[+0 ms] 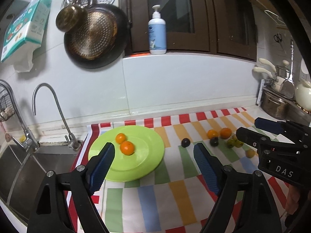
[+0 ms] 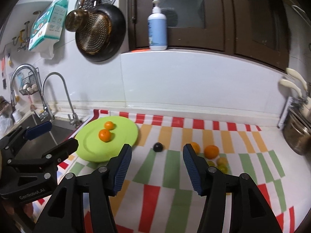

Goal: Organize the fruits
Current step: 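Move both open tools back toward the remaining fruits, then grasp a dark plum with the left tool while the right tool grasps a yellow-green fruit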

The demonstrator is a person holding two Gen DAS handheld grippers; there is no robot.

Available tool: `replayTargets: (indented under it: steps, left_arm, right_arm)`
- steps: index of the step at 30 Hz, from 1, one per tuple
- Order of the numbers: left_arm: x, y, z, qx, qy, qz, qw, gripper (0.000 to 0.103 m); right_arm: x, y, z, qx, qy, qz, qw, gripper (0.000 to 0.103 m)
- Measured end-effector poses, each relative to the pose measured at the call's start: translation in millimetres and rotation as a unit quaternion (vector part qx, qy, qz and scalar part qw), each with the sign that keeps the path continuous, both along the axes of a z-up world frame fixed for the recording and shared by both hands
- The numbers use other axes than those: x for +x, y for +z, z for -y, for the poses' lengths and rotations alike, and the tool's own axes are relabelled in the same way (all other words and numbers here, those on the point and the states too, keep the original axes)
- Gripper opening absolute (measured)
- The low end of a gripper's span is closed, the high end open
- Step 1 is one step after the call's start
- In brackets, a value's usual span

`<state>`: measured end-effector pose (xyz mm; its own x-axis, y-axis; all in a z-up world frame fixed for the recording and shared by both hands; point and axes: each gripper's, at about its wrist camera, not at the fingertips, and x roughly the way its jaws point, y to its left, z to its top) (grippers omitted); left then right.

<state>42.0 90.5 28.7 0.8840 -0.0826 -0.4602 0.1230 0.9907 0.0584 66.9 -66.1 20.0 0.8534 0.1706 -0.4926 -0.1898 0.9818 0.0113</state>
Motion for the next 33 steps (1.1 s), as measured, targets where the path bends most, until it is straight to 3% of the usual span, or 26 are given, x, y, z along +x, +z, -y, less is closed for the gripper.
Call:
replayTargets:
  steps: [15,33]
  left_arm:
    - [-1.8,6.9,44.4,0.011,-0.061,0.024,0.9978,0.084]
    - [41.5,-18.2,83.8,0.040,-0.147,0.012,0.9882,0.082]
  right_arm:
    - [-29.5,-3.1,52.8,-0.001,-0.097,-0.001,0.995,0.056]
    - [-12.8,-31.9,86.7,0.012,-0.177,-0.046,0.983,0.056]
